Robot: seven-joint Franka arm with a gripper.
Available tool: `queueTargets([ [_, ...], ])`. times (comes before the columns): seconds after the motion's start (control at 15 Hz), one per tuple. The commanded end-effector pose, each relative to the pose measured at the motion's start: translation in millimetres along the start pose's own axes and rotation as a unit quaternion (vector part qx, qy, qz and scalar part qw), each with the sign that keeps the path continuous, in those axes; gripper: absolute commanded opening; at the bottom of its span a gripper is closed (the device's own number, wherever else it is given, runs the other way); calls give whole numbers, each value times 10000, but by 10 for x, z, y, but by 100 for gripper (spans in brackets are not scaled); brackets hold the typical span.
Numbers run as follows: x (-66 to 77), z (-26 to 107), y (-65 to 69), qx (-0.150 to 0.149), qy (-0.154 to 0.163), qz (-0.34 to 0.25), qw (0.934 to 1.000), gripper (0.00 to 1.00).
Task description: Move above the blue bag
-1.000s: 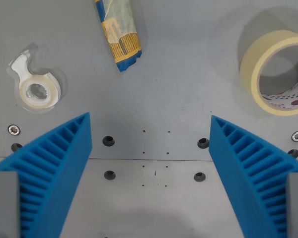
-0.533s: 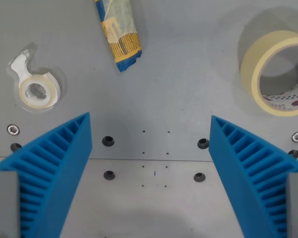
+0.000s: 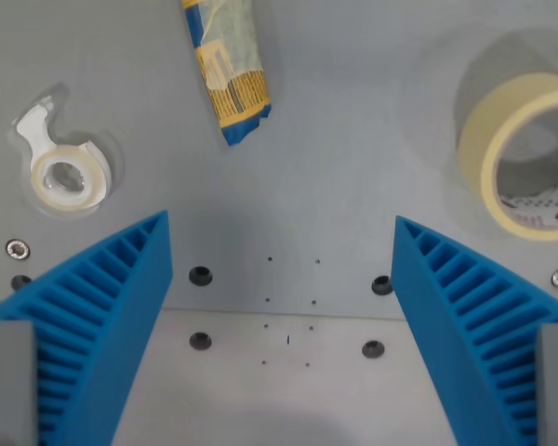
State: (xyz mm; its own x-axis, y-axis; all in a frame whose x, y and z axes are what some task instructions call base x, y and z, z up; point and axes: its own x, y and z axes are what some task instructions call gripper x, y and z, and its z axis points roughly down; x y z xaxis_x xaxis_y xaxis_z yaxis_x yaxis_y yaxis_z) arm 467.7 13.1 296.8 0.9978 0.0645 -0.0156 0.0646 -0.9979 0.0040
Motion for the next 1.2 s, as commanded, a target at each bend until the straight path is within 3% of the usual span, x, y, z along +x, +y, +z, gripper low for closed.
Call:
queueTargets([
  [0.07, 29, 99, -42, 113, 271, -515, 9982, 100],
  [1.2, 278, 882, -267, 302, 480, -1490, 9872, 100],
])
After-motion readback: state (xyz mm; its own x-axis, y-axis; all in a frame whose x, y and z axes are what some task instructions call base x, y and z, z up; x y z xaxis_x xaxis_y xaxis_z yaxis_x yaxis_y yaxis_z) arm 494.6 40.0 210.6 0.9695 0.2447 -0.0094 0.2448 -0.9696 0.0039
